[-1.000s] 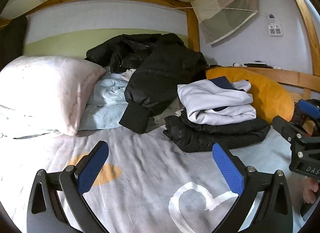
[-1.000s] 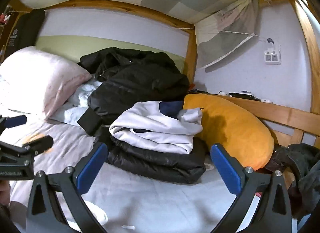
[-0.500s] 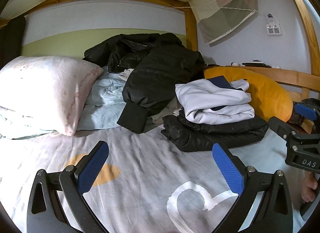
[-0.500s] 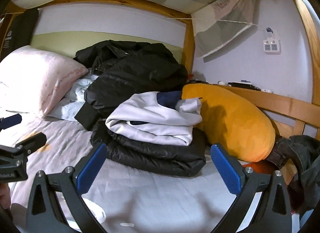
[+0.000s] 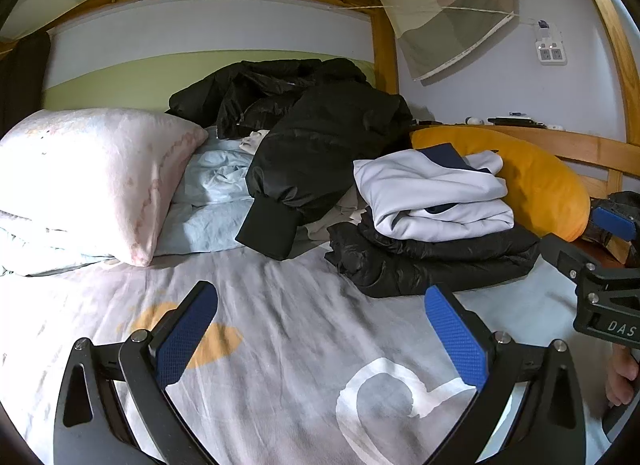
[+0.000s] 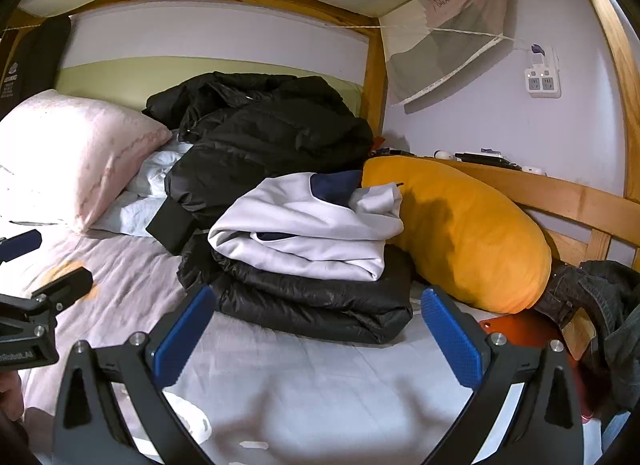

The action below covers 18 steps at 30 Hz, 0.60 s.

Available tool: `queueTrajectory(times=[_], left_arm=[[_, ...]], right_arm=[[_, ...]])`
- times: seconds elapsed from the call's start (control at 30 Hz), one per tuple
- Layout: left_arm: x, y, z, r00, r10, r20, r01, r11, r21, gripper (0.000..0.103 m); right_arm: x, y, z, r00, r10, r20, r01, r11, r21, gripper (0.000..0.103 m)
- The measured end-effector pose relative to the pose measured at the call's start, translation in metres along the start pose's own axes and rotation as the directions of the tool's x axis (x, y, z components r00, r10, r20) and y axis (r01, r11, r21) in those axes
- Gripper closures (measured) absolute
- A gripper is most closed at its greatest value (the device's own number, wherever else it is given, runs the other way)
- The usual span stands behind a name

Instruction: Fold large clothes

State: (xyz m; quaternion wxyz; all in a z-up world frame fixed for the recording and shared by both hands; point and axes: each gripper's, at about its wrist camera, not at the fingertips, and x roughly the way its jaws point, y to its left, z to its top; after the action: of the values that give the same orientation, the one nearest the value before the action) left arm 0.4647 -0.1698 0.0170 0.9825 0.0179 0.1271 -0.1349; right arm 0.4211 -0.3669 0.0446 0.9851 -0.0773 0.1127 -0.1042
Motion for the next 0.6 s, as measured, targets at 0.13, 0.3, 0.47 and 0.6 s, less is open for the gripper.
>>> queueTrajectory(times=[0.13,0.3,0.47,0.6], left_arm=[[0.0002,0.0002,-0.0002,1.000,0.001,-0.001,-0.001,1.000,0.001,0.000],[0.0016,-0.0001,-0.0001,1.000,0.002,-0.006,-0.002,1.000,0.003,0.000],[0.0022,-0.0001,-0.0006,1.000,0.002,-0.014,-0.002,1.000,0.004,0.000],[0.0026,0.0006,-0.0012,1.000,0.003,-0.019,-0.002,1.000,0.005,0.000]], right_arm=[[0.0003,0.0002,-0.0002,1.000,0.001,-0.005,-0.001,1.000,0.002,0.000],[0.0000,0.0009,-0.0005,1.000,0.004,-0.012,-0.004,1.000,0.005,0.000],[0.0002,0.0008,-0.0014,1.000,0.007,-0.017,-0.007,1.000,0.004,0.000],[0.0011,0.0010,-0.0014,1.000,0.008,-0.020,-0.008,1.000,0.002,0.000]])
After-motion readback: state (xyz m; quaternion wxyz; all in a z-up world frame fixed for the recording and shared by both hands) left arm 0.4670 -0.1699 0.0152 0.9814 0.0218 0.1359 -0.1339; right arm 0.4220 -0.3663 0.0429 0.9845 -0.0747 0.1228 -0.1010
